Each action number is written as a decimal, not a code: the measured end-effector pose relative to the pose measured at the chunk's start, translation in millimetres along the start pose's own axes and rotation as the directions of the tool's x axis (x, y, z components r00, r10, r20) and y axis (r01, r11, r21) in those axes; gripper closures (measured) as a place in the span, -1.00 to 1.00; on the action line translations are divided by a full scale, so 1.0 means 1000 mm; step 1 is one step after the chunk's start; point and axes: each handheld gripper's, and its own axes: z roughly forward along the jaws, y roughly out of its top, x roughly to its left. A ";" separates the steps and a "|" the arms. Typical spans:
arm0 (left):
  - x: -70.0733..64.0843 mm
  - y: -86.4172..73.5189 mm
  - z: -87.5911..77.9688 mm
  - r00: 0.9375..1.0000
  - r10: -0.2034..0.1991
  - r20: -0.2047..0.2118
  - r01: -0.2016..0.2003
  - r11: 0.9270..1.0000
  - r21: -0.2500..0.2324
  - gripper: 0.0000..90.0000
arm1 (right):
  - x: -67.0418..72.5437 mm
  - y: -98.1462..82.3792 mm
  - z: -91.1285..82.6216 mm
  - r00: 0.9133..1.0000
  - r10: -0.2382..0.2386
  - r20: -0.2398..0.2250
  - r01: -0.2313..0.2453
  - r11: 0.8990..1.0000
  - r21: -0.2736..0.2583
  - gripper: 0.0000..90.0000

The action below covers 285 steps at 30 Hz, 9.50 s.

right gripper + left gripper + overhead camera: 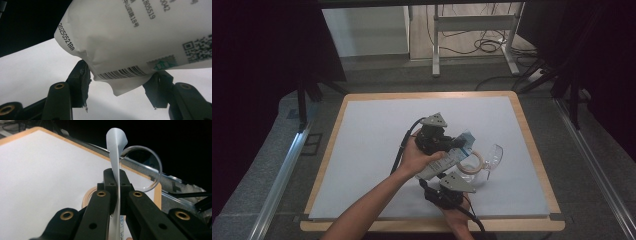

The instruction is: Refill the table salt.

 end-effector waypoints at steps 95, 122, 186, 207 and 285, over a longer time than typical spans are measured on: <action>0.001 0.023 0.029 0.997 -0.028 -0.071 0.046 0.962 0.269 1.00 | 0.012 0.008 0.015 0.998 0.041 0.050 -0.040 0.999 -0.037 -0.02; -0.003 0.034 0.034 0.996 0.032 -0.087 0.001 0.932 0.362 1.00 | 0.017 0.021 0.021 0.997 0.029 0.065 -0.025 0.998 -0.056 -0.02; -0.009 0.048 0.054 0.991 0.101 -0.086 -0.052 0.893 0.447 1.00 | 0.009 0.029 0.017 0.995 0.055 0.080 -0.047 0.994 -0.095 -0.02; -0.011 0.047 0.056 0.990 0.108 -0.088 -0.058 0.892 0.449 1.00 | 0.008 0.027 0.017 0.995 0.047 0.085 -0.038 0.995 -0.097 -0.01; -0.013 0.052 0.060 0.986 0.143 -0.091 -0.085 0.881 0.466 1.00 | 0.007 0.032 0.018 0.994 0.034 0.102 -0.024 0.994 -0.106 -0.01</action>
